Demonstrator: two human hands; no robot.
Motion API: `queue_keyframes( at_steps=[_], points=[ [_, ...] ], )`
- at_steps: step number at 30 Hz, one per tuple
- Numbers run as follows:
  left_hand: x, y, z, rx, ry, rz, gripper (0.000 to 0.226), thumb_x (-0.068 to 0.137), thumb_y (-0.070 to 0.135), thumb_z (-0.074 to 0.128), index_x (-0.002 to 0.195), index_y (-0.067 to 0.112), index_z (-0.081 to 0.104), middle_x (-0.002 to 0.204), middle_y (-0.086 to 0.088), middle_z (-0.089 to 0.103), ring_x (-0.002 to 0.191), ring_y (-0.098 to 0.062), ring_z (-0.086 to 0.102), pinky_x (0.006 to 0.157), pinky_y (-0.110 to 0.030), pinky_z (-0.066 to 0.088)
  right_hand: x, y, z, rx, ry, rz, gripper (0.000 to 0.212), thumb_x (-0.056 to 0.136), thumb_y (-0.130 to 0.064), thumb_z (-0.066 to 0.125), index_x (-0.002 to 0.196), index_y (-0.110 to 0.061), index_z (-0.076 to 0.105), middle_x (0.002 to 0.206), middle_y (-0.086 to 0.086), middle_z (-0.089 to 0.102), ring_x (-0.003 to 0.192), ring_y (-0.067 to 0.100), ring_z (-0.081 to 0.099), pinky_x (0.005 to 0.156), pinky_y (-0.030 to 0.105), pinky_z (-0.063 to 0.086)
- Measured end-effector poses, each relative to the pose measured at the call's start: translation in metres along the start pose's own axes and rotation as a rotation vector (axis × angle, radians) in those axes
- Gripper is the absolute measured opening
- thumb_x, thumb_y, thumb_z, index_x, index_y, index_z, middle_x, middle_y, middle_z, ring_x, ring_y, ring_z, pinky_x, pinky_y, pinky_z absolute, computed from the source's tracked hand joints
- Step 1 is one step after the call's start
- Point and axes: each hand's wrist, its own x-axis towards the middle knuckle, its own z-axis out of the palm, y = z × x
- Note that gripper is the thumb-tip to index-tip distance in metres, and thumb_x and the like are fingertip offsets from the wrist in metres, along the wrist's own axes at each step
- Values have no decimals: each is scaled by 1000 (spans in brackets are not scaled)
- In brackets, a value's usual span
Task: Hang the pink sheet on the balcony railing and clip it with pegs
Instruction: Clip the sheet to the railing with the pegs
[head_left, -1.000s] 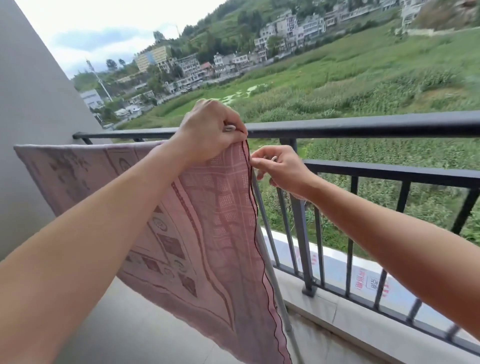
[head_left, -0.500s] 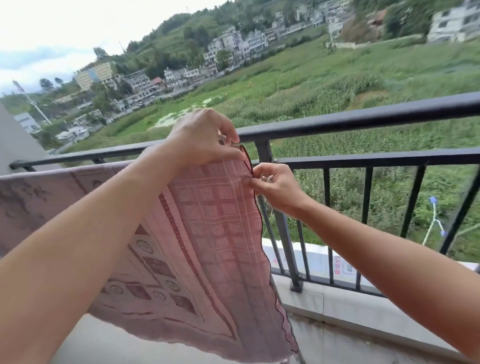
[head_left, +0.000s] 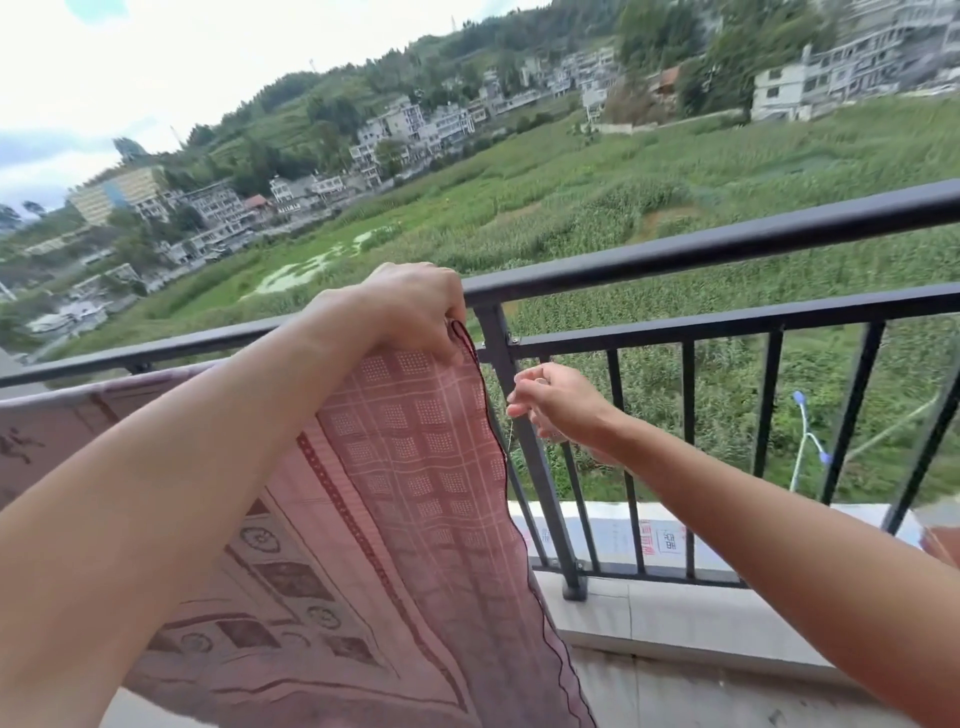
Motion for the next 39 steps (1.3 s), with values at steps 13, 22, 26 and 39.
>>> queue_keyframes(
  at_steps=[13,22,26,39],
  points=[
    [-7,1,4,34,68,69,33,77,46,77,57,34,53,64,14,55,58,-6,41,58,-28,37,-13,-12,-37,461,158,-70,37,71,-8,77,105,5,68,99,14,73,89,23,71,79,29,57],
    [-5,-1,8,32,116,67,27,76,50,76,64,40,55,65,17,53,59,-4,40,54,-27,30,-7,-13,-4,451,197,-248,24,70,-14,79,93,-7,75,83,6,77,76,14,71,66,22,54],
    [-4,-3,9,24,125,79,33,76,52,75,58,40,50,61,19,50,58,-5,39,56,-28,30,-2,-11,0,501,227,-242,19,78,-9,77,96,-6,75,81,4,77,74,13,71,63,20,51],
    [-15,-17,23,-347,253,33,25,76,33,79,99,26,70,92,8,65,88,-16,61,82,-40,52,-8,1,8,405,68,-83,68,71,-34,79,134,-22,55,111,3,73,92,17,72,66,28,49]
  ],
)
